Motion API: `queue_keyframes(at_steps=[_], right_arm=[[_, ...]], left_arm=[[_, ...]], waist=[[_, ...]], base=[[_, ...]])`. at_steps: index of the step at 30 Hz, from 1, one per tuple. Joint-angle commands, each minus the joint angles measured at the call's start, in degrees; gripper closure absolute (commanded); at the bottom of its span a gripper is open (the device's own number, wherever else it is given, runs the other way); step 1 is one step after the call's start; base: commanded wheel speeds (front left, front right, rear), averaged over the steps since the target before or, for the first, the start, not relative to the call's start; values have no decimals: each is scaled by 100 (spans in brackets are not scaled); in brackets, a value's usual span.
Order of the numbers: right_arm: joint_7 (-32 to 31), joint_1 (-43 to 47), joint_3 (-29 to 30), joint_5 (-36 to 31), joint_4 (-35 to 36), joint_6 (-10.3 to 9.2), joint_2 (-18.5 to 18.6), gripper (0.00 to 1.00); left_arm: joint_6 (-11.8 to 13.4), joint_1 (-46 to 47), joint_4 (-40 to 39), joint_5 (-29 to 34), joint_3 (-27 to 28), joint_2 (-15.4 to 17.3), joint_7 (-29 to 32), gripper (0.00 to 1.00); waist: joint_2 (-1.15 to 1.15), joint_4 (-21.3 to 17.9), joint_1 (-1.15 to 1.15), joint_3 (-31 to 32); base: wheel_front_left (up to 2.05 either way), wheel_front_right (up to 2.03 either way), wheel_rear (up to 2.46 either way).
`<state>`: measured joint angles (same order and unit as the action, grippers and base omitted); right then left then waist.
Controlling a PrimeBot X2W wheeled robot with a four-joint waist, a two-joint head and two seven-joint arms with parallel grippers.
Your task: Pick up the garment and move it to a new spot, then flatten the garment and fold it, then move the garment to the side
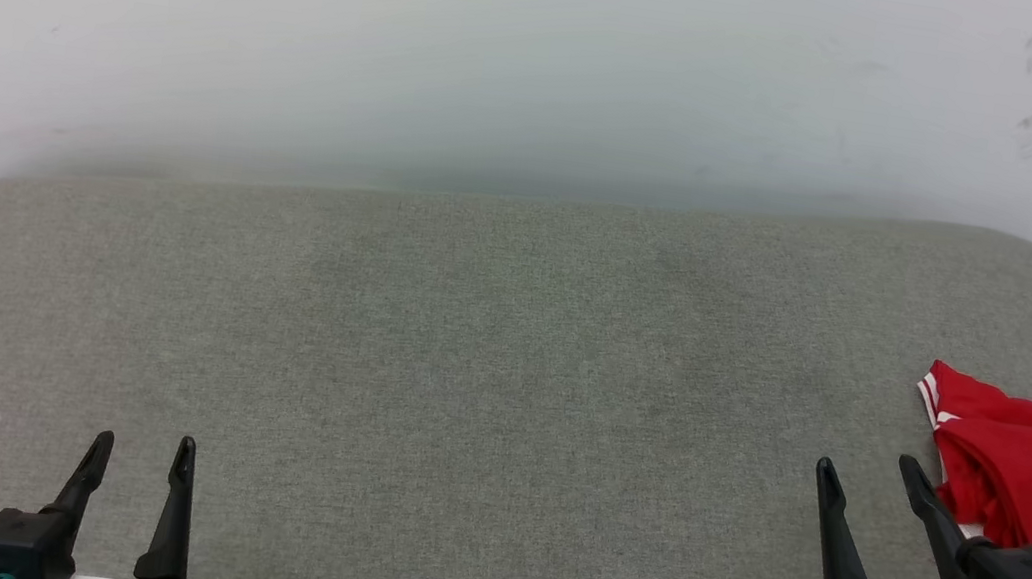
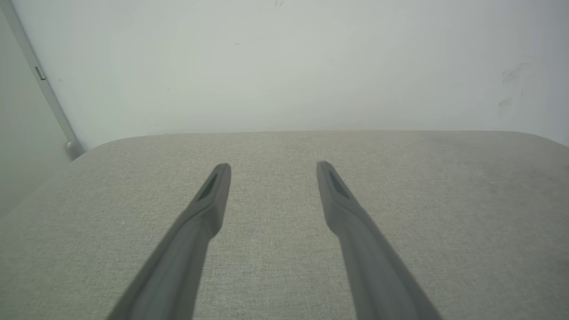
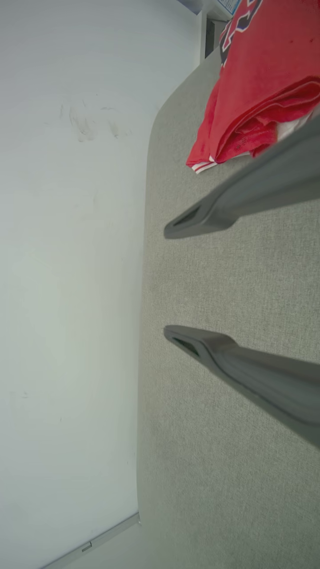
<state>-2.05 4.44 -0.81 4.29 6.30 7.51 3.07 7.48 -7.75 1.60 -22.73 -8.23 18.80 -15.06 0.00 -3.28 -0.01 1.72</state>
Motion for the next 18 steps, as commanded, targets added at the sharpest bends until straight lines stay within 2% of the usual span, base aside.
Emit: queue_keyframes(at_steps=[1, 10, 11, 15, 18], right_arm=[[-16, 69, -5, 8, 48, -4, -26, 0], [-53, 71, 1, 46, 116, -4, -29, 0], [-79, 81, 3, 74, 101, -4, -29, 100], [-96, 70, -8, 47, -114, 0, -3, 100], [-71, 58, -16, 435, -150, 0, 10, 100]], left_arm=[[-31, -14, 9, 42, 13, -25, -13, 0], [-5, -28, -31, 47, 15, -18, -14, 0], [-4, -31, -39, 50, 11, -13, -14, 100], [-16, -50, 166, 20, -77, -114, 14, 100], [-74, -2, 189, -283, -25, -173, 92, 100]], waist=[[0, 9, 1, -5], [0, 38, 1, -19], [0, 42, 1, -21], [0, 42, 1, -21], [0, 49, 1, -26]], base=[[0, 0, 0], [0, 0, 0], [0, 0, 0], [0, 0, 0], [0, 0, 0]])
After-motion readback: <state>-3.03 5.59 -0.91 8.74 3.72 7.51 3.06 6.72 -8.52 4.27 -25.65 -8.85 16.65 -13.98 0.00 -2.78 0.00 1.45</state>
